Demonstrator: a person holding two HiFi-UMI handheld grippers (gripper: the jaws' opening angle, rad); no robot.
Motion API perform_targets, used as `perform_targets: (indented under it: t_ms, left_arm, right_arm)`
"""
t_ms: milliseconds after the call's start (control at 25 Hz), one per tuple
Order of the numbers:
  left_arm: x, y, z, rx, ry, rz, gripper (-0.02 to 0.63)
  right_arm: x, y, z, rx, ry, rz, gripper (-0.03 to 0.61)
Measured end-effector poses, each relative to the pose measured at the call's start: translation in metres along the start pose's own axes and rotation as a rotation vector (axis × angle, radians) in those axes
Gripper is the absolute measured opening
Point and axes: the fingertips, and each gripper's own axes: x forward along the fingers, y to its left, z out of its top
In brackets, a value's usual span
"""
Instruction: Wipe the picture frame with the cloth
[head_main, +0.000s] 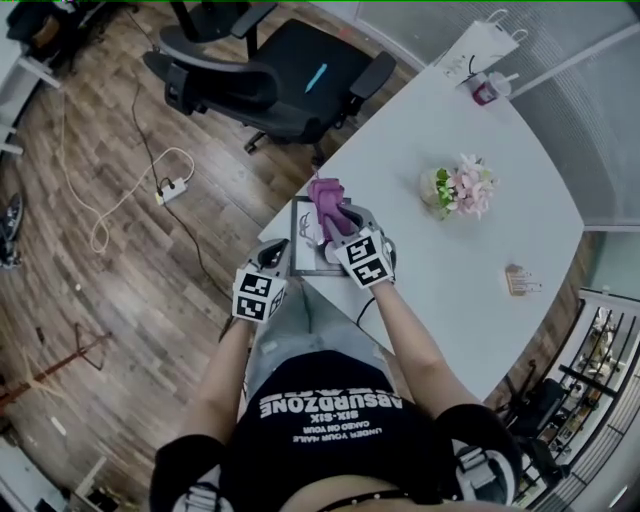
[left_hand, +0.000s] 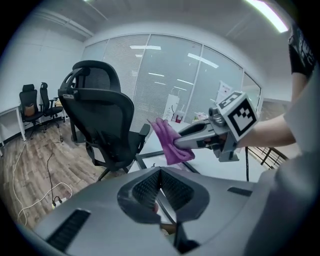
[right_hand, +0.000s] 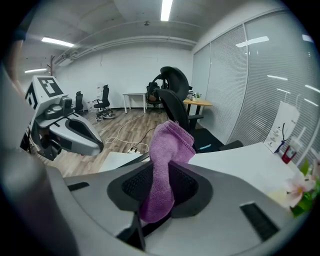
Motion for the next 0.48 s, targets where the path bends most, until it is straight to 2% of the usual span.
perform_targets:
  t_ms: [240, 360, 480]
  left_arm:
    - [0.028, 0.007, -0.016, 0.038, 0.098, -0.046, 0.014]
    - [0.043, 0.011, -0.026, 0.076, 0.148, -0.072, 0.015]
    - [0.052, 0.015, -0.034, 0.08, 0.18, -0.095, 0.015]
  right_arm:
    - [0.045, 0.002, -0.002, -0.057, 0.118, -0.002, 0.107]
    - [0.06, 0.0, -0.001, -0.08, 0.15, -0.017, 0.107]
    - [0.071, 0.004, -0.007, -0.111, 0.185, -0.007, 0.109]
